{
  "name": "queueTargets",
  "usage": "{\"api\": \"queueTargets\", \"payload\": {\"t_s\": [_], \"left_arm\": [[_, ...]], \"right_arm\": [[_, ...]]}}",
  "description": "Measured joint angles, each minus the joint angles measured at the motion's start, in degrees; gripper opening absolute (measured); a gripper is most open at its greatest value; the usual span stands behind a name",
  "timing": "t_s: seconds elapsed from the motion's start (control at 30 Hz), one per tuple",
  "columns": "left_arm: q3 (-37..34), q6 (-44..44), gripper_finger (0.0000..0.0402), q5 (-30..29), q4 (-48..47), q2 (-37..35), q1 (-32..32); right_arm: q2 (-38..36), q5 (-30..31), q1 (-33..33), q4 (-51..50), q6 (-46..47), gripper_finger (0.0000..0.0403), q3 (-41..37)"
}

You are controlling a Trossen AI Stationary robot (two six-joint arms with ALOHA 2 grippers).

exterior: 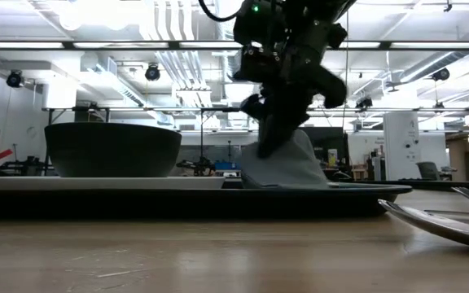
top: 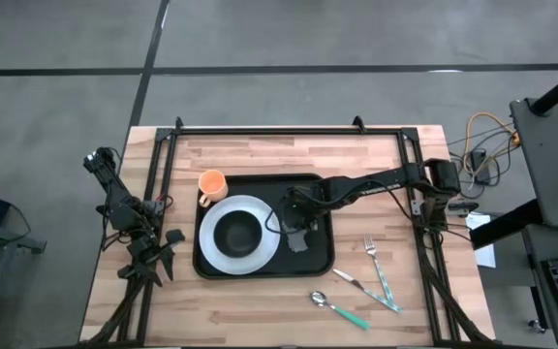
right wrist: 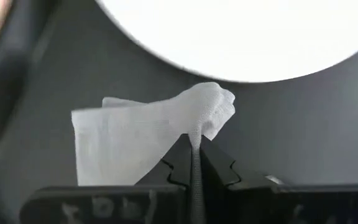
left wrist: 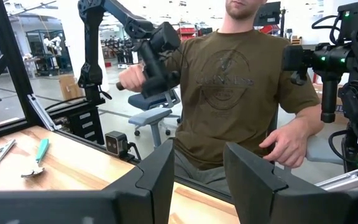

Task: Set up tray
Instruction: Put the gray napkin on the black tray

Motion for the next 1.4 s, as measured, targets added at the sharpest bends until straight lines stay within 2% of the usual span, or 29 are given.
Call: {"api": "queueTargets", "payload": {"t_s": [0.13, 0.2, 0.4, 0.53, 0.7, 0.83, 1.13, 1.27, 1.4], "left_arm": [[0.0, 0.0, 0.0121, 0.0, 0.0, 0.0, 0.0], [0.0, 0.0, 0.012, 0.0, 0.0, 0.0, 0.0], [0.0, 0.0, 0.012, 0.0, 0.0, 0.0, 0.0], [0.0, 0.0, 0.0121, 0.0, 0.0, 0.0, 0.0], [0.0, 0.0, 0.0121, 0.0, 0.0, 0.0, 0.0], [0.0, 0.0, 0.0121, 0.0, 0.0, 0.0, 0.0], [0.0, 0.0, 0.0121, 0.0, 0.0, 0.0, 0.0], [0.0, 0.0, 0.0121, 0.0, 0.0, 0.0, 0.0], [0.0, 0.0, 0.0121, 0.0, 0.0, 0.0, 0.0]], "right_arm": [[-2.1, 3.4, 1.2, 4.7, -1.0, 0.0009, -0.3], [-3.0, 3.5, 2.8, 7.5, -2.7, 0.0008, -0.9], [-5.0, 9.2, 8.3, 11.9, -5.1, 0.0008, -2.9], [-5.1, 11.8, 9.8, 14.1, -4.6, 0.0008, -6.0], [-6.3, 12.2, 9.8, 20.7, -5.1, 0.0008, -12.5], [-9.7, 13.1, 9.8, 31.3, -6.0, 0.0008, -20.1], [-20.1, 20.8, 12.5, 60.9, -10.0, 0.0008, -40.9], [-20.6, 28.8, 13.8, 76.8, -13.7, 0.0008, -48.8], [-18.6, 30.6, 13.5, 89.9, -14.7, 0.0008, -52.9]]}}
